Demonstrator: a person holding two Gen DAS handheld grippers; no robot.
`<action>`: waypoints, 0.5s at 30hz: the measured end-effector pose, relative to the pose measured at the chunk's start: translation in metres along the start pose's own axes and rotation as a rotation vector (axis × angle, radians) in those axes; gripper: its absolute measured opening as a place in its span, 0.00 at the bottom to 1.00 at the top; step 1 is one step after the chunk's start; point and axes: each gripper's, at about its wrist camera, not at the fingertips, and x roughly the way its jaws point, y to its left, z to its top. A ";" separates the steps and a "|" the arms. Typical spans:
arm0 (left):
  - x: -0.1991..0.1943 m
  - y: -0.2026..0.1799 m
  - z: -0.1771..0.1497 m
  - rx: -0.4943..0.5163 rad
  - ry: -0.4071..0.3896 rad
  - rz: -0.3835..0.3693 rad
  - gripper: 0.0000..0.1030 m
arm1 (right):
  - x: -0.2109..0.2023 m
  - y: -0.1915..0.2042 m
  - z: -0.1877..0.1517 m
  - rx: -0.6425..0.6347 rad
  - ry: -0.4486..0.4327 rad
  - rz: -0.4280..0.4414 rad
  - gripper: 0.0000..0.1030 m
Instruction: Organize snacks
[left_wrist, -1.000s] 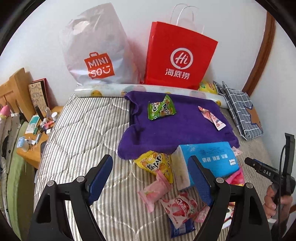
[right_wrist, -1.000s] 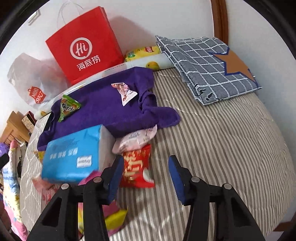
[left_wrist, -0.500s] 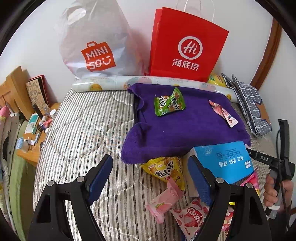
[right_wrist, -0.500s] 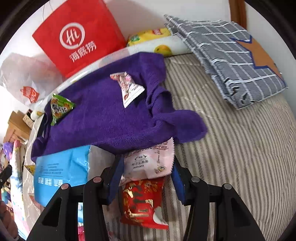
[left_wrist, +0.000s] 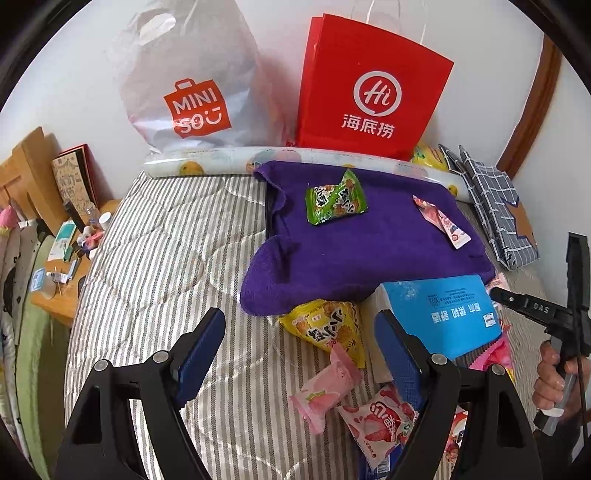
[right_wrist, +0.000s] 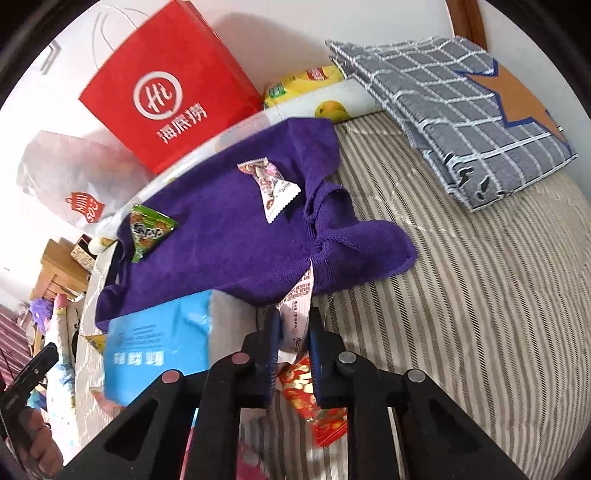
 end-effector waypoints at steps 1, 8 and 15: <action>-0.002 0.000 -0.001 -0.004 0.000 -0.004 0.80 | -0.006 0.000 -0.002 0.003 -0.008 0.005 0.12; -0.014 0.000 -0.008 -0.013 -0.007 -0.013 0.80 | -0.049 -0.005 -0.022 0.015 -0.060 0.008 0.12; -0.021 -0.012 -0.016 0.005 -0.012 -0.033 0.80 | -0.076 -0.022 -0.058 0.010 -0.024 -0.028 0.12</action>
